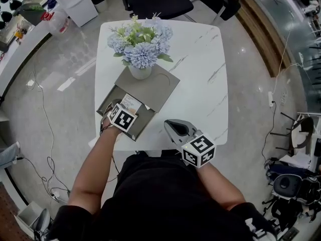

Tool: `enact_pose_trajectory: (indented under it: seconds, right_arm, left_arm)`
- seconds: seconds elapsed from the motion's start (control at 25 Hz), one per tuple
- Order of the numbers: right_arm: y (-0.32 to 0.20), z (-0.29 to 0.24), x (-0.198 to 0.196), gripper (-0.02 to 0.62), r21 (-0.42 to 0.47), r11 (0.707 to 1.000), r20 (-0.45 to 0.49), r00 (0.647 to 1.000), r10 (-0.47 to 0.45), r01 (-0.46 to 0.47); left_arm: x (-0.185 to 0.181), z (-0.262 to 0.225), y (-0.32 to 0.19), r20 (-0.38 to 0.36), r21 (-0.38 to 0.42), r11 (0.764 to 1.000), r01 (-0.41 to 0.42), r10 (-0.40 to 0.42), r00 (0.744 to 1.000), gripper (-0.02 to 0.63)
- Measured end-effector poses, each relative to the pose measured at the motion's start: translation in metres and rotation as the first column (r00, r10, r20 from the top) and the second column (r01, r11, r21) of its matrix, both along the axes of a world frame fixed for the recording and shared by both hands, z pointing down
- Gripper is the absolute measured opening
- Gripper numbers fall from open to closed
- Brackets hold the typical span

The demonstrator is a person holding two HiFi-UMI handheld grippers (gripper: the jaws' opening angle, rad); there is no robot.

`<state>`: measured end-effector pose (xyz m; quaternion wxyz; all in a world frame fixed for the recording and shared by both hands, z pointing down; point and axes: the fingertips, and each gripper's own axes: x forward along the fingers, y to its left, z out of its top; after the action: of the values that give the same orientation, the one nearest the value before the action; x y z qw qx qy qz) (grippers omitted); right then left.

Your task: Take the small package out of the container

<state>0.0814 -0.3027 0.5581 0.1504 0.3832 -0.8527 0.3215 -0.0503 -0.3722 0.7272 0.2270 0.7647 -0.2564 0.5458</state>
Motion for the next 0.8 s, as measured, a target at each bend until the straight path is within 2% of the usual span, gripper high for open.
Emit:
enact_pose_trajectory:
  seconds: [0.2,0.44,0.6,0.8]
  right_arm:
    - [0.002,-0.003,0.002,0.000,0.005,1.000,-0.002,1.000,0.003,-0.003]
    - [0.002,-0.012,0.006,0.000,0.027,0.999,-0.003,1.000,0.026,-0.026]
    - [0.005,-0.018,0.002,0.000,0.041,0.999,-0.003,1.000,0.024,-0.024]
    - [0.008,-0.025,-0.001,0.000,0.065,0.998,0.002,1.000,0.022,-0.022]
  left_arm:
    - [-0.001,-0.001,-0.001,0.010,-0.004,1.000,0.006,-0.006,1.000,0.431]
    - [0.000,-0.009,0.006,0.005,-0.045,0.999,-0.016,0.016,1.000,0.430]
    - [-0.002,-0.021,0.010,0.018,-0.042,0.998,-0.050,0.050,0.999,0.430]
    - [-0.005,-0.039,0.012,0.015,-0.012,0.999,-0.047,0.047,0.999,0.430]
